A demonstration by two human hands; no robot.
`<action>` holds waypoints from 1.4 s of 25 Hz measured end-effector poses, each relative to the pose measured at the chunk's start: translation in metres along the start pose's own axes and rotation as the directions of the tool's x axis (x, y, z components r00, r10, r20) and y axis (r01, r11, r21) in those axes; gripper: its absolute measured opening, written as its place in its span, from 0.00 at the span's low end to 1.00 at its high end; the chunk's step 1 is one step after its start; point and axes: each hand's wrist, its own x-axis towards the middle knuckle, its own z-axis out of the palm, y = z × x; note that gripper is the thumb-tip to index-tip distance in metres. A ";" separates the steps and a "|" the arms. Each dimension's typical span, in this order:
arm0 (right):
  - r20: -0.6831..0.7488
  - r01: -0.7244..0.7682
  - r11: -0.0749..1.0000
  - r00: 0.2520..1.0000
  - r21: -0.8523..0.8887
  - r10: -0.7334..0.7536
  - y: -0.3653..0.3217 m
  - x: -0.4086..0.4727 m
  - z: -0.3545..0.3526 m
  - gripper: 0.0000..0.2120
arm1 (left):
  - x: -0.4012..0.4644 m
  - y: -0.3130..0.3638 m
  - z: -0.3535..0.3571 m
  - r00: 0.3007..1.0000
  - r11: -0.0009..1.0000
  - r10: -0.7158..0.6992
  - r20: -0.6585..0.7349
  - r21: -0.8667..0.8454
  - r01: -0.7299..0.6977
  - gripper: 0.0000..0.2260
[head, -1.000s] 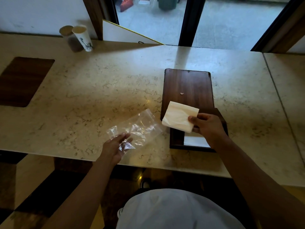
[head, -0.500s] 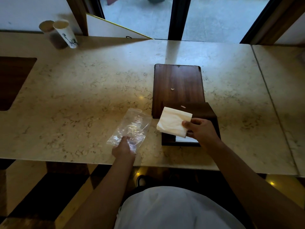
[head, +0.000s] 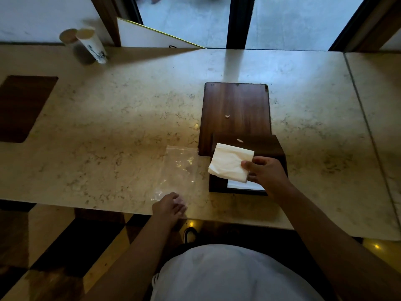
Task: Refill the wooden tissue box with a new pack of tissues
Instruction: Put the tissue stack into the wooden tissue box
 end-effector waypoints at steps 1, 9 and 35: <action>0.014 0.002 1.000 1.000 0.003 -0.002 -0.001 0.002 -0.003 0.09 | -0.003 0.001 -0.004 1.000 0.999 -0.024 0.013 0.041 0.023 0.06; 0.148 -0.011 0.999 0.989 0.034 0.006 -0.009 0.011 -0.021 0.07 | -0.036 0.020 0.012 0.963 0.946 0.263 -0.052 0.207 -0.248 0.08; 0.068 -0.161 0.982 0.983 -0.100 0.168 0.011 0.019 -0.057 0.08 | -0.039 0.011 0.149 0.826 0.636 0.202 0.526 0.571 -0.519 0.04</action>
